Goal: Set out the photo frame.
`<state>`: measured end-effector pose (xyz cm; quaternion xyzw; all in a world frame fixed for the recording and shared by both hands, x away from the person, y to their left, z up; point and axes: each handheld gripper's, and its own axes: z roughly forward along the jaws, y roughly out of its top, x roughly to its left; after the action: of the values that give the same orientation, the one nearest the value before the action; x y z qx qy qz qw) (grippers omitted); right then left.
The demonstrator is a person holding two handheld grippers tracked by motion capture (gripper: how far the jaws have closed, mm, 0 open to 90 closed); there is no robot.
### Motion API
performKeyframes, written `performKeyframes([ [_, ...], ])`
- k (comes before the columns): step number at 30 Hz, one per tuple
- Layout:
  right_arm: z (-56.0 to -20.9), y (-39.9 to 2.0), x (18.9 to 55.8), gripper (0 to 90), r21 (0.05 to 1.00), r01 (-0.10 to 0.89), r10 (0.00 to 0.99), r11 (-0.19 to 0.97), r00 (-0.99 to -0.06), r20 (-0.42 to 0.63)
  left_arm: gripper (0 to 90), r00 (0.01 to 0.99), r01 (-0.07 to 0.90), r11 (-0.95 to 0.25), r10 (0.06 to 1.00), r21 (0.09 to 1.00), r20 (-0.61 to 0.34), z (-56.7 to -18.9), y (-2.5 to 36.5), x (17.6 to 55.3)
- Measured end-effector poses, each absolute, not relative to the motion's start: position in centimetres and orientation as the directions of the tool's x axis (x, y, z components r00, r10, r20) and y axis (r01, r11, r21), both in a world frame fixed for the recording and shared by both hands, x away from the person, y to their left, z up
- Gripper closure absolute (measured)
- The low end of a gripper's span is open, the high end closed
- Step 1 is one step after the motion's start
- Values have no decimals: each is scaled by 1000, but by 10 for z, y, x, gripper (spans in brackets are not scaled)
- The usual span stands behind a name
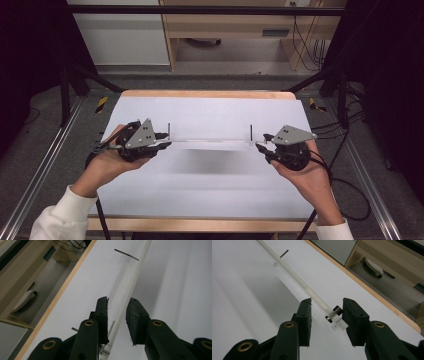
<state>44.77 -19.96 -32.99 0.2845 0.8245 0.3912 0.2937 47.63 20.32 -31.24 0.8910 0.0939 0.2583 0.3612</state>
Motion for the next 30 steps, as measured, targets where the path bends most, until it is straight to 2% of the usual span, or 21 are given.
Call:
performKeyframes([
  [22,-308,-203,494,593,833,268,728,484,-651,-214,685,859,20,-712,371,702,352,-288,200,522],
  [30,-305,-204,503,600,844,275,739,460,-646,-192,645,848,25,-705,390,709,359,-285,201,535],
])
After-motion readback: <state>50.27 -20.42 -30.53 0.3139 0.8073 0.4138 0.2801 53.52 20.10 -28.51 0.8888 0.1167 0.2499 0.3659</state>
